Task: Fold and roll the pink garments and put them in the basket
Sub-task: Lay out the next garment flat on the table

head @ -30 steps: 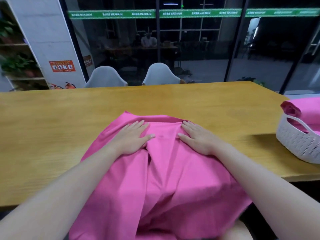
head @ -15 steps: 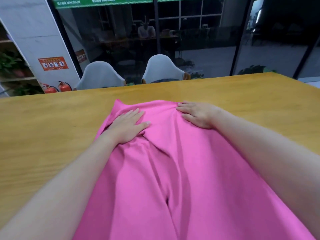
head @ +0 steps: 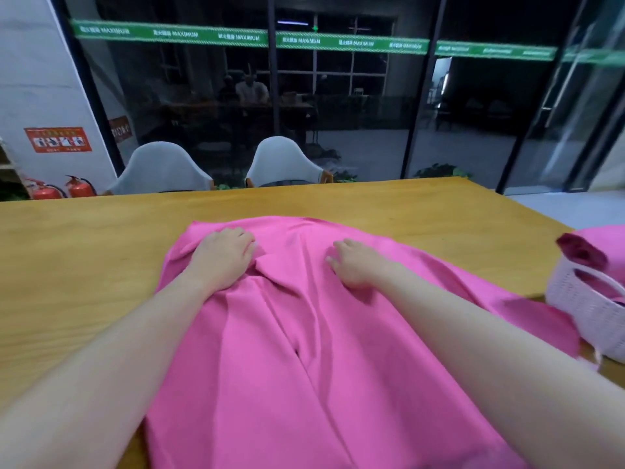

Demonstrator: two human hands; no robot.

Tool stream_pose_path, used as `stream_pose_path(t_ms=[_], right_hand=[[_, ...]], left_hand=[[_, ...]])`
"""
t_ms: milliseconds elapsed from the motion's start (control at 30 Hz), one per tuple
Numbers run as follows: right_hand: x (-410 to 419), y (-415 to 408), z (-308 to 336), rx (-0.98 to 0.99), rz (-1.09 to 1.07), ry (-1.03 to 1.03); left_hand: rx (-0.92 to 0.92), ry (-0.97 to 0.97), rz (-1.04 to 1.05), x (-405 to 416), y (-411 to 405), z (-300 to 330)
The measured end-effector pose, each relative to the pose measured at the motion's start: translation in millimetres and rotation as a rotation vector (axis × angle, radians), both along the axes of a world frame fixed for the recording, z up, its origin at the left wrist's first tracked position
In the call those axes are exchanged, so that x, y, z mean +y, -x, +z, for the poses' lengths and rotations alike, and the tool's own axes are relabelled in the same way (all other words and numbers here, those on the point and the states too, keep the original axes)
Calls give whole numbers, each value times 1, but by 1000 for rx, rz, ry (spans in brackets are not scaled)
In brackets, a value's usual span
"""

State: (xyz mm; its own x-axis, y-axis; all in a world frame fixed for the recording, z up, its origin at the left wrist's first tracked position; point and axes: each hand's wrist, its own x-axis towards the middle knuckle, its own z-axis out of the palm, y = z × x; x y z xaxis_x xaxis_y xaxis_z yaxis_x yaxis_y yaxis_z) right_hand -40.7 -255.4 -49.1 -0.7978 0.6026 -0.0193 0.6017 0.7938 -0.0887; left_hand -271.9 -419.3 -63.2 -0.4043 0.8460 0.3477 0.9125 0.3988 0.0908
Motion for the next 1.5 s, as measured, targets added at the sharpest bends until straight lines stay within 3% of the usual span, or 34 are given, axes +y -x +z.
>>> stream_pose_path(t_ms=[67,167,267,433,500,567,633,800,967,1100,1200,1333,1500], right_hand=[[-9,-21,2,38,-49,17],[-23,-58,-2,72,-129,59],[-40,-101,-11,51,-240,70],[-69,-156,-20,-3,-464,37],[-73,-165,-25,26,-484,53],[-71,-168,-30,64,-469,39],[-64,-165,-32,76,-428,15],[-38,-143,-30,62,-274,23],[-2,-100,-31,47,-163,43],[42,-57,-24,50,-99,53],[81,-31,-19,51,-48,66],[136,-2,-18,43,-36,70],[198,28,-20,54,-59,79]], left_hand=[[-92,-55,-4,2,-24,11],[-252,-53,-230,20,-81,27],[-234,126,-383,31,-131,33],[-128,396,-367,25,-156,7],[-118,306,-357,20,-154,-6],[-223,49,-342,12,-148,-14],[-315,-126,-320,3,-137,-19],[-344,-50,-175,-25,-98,-21],[-234,370,91,-24,-72,-13],[-354,487,181,9,-43,1],[-365,442,239,37,-28,6],[-245,273,233,70,-4,-8],[-213,293,167,108,36,-10]])
